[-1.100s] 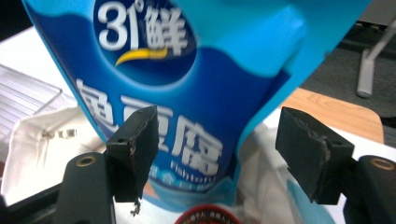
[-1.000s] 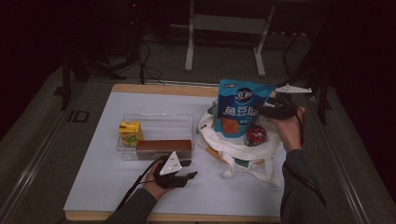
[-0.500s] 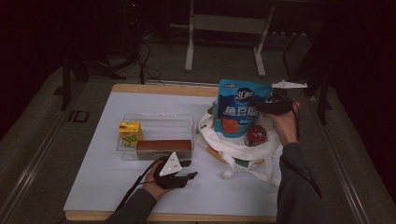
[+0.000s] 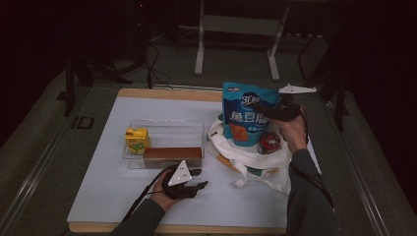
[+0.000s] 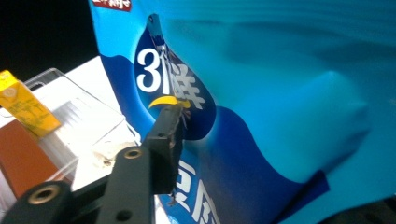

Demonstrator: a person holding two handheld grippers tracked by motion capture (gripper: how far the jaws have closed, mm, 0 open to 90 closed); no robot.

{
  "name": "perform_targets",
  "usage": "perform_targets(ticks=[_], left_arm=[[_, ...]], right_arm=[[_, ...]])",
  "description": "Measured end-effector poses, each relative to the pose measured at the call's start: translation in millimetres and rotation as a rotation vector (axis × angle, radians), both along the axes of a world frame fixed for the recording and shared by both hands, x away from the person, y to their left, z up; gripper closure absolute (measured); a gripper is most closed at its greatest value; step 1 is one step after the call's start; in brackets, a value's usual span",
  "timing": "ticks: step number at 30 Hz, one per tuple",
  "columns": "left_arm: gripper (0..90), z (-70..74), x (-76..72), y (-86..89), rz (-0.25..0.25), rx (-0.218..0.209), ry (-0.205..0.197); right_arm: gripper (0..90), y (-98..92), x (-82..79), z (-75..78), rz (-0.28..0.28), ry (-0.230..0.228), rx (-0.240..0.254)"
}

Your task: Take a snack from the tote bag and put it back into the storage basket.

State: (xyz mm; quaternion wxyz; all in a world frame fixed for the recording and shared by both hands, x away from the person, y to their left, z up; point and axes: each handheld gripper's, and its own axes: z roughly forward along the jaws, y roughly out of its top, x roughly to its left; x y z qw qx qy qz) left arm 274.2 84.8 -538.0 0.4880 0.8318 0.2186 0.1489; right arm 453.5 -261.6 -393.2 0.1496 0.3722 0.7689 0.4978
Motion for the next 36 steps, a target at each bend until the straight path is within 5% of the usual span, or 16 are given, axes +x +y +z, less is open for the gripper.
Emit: perform_targets(ticks=[6,14,36], left_arm=[[50.7,0.0,0.1,-0.5,-0.002,0.006,0.0],[50.7,0.0,0.0,-0.8,0.0,0.01,-0.001],[50.0,0.0,0.9,-1.0,-0.002,0.013,0.003]], right_arm=[[72.9,5.9,-3.4,1.7,0.027,0.01,0.012],[86.7,13.0,-10.9,7.2,0.012,0.003,-0.075],[89.5,20.1,-24.7,35.7,-0.015,-0.067,-0.1]])
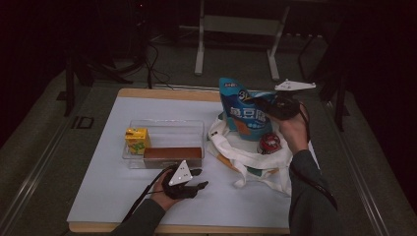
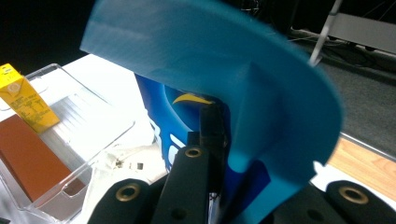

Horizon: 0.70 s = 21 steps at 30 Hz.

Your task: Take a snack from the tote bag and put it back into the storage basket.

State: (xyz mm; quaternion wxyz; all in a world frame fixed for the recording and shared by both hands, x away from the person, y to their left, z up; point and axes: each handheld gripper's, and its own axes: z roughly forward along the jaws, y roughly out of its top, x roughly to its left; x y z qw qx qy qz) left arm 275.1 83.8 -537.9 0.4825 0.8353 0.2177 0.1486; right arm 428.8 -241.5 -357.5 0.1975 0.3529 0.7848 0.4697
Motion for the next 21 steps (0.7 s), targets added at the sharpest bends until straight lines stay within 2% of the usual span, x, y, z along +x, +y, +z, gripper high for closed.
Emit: perform_targets(ticks=[9,21], left_arm=[[50.0,0.0,0.3,0.1,-0.001,-0.002,0.004],[49.7,-0.1,0.7,0.1,-0.003,-0.005,0.011]], right_arm=[[89.6,4.2,-12.4,17.3,0.016,-0.014,0.018],[89.5,4.1,-23.8,29.6,0.032,0.008,0.029]])
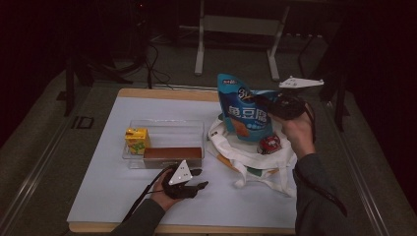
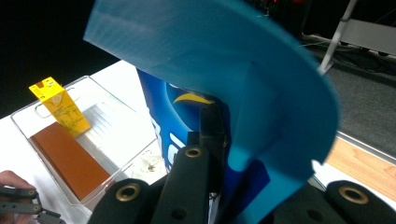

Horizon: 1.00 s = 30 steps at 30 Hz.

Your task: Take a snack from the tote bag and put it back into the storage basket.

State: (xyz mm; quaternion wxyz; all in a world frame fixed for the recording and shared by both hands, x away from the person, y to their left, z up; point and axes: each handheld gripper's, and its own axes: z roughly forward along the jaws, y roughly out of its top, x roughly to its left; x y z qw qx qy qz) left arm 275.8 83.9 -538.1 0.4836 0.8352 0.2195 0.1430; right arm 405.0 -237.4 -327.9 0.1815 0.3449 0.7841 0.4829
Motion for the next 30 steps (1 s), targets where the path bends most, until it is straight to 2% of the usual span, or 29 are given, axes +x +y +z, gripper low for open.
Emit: perform_targets(ticks=[12,21,30], left_arm=[[49.6,0.0,0.3,-0.1,0.002,0.001,0.002],[49.5,-0.1,0.3,-0.3,0.001,0.003,0.002],[49.5,0.0,0.4,-0.3,0.001,0.005,0.0]], right_arm=[[89.5,-1.8,-8.6,12.4,0.02,0.013,0.034],[89.5,7.9,-16.5,19.4,0.038,0.004,0.016],[89.4,19.4,-19.2,21.6,0.071,0.008,0.032]])
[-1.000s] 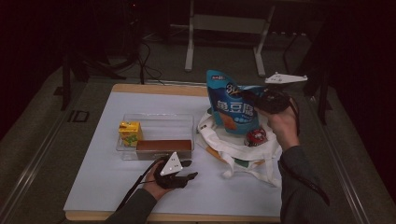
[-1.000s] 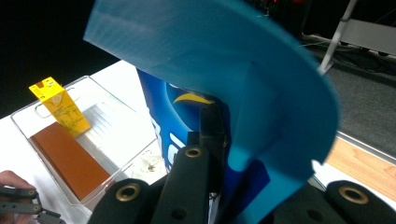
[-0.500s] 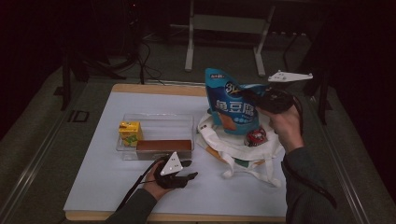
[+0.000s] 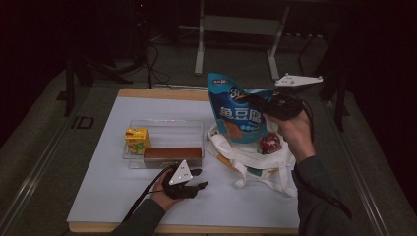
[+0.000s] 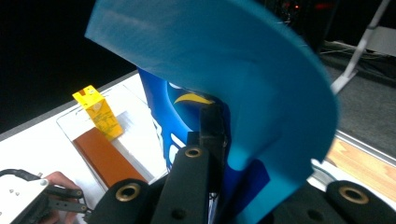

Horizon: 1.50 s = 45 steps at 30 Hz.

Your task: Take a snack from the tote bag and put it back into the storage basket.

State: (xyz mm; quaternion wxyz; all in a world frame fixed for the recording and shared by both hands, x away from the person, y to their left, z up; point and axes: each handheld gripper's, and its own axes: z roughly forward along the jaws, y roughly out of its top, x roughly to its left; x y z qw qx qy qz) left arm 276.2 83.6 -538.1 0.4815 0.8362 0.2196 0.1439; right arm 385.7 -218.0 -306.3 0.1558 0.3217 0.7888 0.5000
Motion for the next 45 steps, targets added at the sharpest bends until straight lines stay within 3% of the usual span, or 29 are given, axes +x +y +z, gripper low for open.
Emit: perform_targets(ticks=[10,15,33,45], left_arm=[[49.5,-0.1,-0.1,-0.1,-0.002,0.0,0.001],[49.5,-0.1,-0.1,-0.4,-0.001,-0.002,0.001],[49.9,-0.1,-0.2,-0.3,-0.002,0.001,0.002],[49.9,0.0,-0.4,-0.3,-0.002,0.003,0.001]], right_arm=[[89.4,11.8,-0.1,0.8,0.033,0.011,0.017],[89.4,18.6,-0.5,4.5,0.05,0.01,0.053],[89.4,51.8,2.8,10.0,0.099,0.011,0.109],[89.4,73.7,7.3,11.0,0.119,0.018,0.117]])
